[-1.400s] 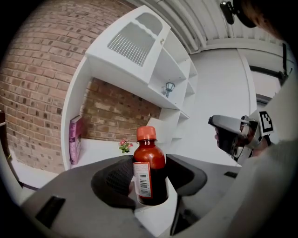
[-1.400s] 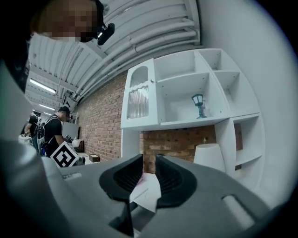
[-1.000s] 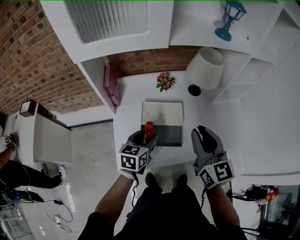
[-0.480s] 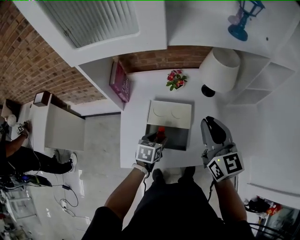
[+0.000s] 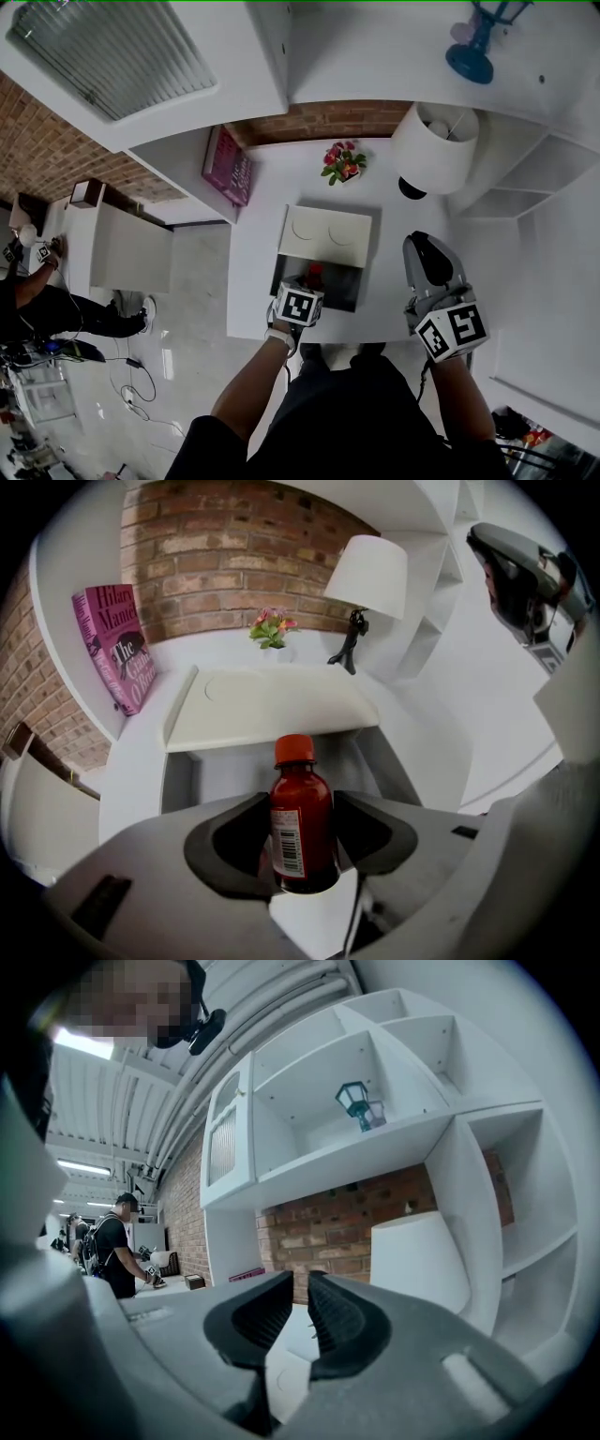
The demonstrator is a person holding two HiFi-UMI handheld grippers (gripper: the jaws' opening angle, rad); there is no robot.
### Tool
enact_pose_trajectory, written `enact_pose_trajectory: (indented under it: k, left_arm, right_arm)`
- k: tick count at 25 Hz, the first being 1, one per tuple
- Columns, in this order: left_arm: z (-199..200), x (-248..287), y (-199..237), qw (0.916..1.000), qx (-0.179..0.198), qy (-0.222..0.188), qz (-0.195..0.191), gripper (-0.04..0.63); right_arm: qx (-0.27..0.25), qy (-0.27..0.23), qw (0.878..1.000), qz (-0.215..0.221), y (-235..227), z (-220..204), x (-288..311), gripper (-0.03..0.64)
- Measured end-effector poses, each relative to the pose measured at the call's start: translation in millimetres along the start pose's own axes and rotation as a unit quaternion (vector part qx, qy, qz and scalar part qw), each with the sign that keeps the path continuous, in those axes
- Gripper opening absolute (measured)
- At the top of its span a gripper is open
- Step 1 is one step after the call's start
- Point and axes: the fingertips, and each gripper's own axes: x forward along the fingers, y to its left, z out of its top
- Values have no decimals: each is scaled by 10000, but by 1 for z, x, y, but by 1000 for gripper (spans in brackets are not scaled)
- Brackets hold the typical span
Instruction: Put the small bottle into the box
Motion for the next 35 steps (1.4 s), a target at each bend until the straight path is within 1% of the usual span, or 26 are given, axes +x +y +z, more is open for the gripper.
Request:
enact_pose_trajectory:
  k: [2, 4, 6, 9, 12, 15, 18, 21, 26, 28, 30, 33, 35]
  left_arm:
    - [-5, 6, -2, 9998, -123, 152, 25, 216]
    - [-7, 12, -1, 9996, -168, 235, 61, 216]
    - [-7, 14, 0, 9992, -119, 372, 106, 216]
    - [-4, 14, 2, 9980, 97, 585, 225, 216]
    - [-10, 22, 0, 9964, 107, 822, 181, 218]
    - [-13, 29, 0, 9954, 6, 949, 155, 218]
    - [-18, 31, 3, 9937, -31, 1102, 210, 219]
    - [-21, 33, 5, 9924, 3, 1211, 212, 221]
    - [-23, 32, 4, 9915, 171, 1278, 191, 224]
    - [-23, 29, 6, 9921, 136, 1225, 237, 227]
    - [-20, 20, 8, 9945, -16, 1004, 287, 227]
    - [-10, -4, 8, 9979, -459, 433, 108, 227]
    - [2, -26, 8, 9977, -678, -16, -32, 227]
  right_arm:
    - [34, 8, 10000, 22, -7, -1, 1, 48]
    - [69, 13, 10000, 46, -11, -1, 2, 46]
    - [98, 18, 9999, 64, -13, 0, 3, 44]
    - [140, 22, 9999, 72, -15, 0, 3, 43]
    - [177, 23, 9998, 55, -16, -2, 1, 43]
    - [201, 21, 9998, -25, -19, -3, -2, 40]
    - [213, -5, 9997, -134, -22, -3, -8, 38]
    - [217, -44, 9995, -218, -22, -2, -14, 37]
    - [140, -90, 9994, -295, -17, 1, -21, 37]
    - [130, -95, 9994, -305, -15, 0, -22, 37]
    - [113, -109, 9994, -311, -12, 1, -24, 37]
    - [89, -128, 9994, -295, -2, 2, -25, 37]
    - [61, -148, 9995, -257, 5, 5, -23, 37]
